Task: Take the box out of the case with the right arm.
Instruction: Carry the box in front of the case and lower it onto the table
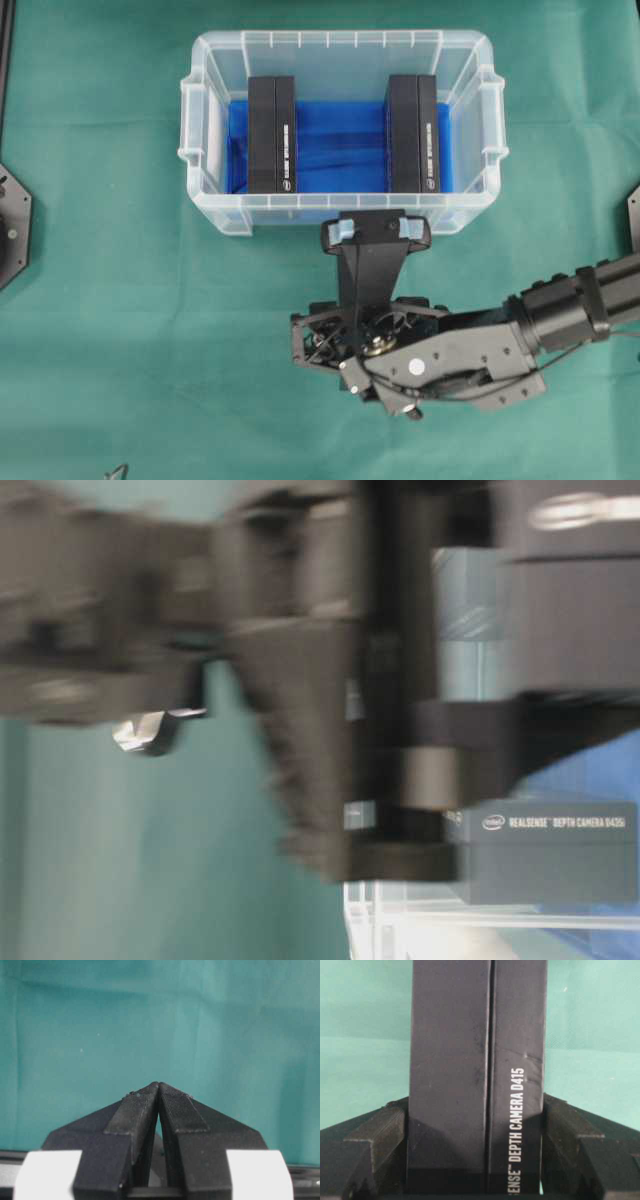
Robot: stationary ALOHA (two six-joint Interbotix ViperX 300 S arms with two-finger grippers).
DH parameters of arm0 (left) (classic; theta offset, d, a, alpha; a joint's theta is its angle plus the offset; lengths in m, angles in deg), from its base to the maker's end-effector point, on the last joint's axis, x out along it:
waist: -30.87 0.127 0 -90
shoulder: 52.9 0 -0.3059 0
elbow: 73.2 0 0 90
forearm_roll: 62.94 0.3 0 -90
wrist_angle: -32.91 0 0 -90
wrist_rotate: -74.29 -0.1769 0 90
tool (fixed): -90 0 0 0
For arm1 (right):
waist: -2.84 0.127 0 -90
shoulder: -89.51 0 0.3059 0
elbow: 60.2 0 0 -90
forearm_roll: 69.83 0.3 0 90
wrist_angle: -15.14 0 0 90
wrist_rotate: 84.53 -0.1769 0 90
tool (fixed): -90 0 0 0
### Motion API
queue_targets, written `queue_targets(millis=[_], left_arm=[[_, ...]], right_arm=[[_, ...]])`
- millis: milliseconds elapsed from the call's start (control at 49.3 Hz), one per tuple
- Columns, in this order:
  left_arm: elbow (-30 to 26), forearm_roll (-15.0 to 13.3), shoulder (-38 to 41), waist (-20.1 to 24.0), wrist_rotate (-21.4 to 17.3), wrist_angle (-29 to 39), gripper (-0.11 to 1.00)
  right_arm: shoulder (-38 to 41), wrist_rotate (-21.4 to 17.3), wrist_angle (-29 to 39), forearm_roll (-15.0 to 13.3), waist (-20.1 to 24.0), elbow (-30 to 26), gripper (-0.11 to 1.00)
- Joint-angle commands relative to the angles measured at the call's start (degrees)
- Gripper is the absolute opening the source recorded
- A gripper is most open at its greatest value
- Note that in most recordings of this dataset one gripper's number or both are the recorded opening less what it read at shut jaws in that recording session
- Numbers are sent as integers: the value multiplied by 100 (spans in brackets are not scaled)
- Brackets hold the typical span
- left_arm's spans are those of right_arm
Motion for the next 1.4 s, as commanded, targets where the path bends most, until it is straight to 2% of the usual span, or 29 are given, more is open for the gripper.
queue_targets(millis=[0,122,548,690,812,1035,1218,1380], left_arm=[[-62,18,26,-9,-9,-26,2],[-62,18,26,-9,-9,-26,2],[-62,18,26,-9,-9,-26,2],[-62,18,26,-9,-35,-26,2],[-62,18,26,-9,-26,-26,2],[-62,18,26,-9,-9,-26,2],[-53,18,26,-9,0,-26,2],[-53,18,26,-9,0,-26,2]], right_arm=[[-97,-97,-396,26,-9,167,67],[-88,-149,-606,26,-9,325,67],[-97,-149,-773,26,-35,308,68],[-132,-158,-809,18,-35,272,92],[-176,-167,-729,26,-35,211,94],[-360,-123,-176,-35,-26,-105,93],[-615,-44,668,-334,-26,-606,93],[-721,316,1380,-571,-35,-1222,92]])
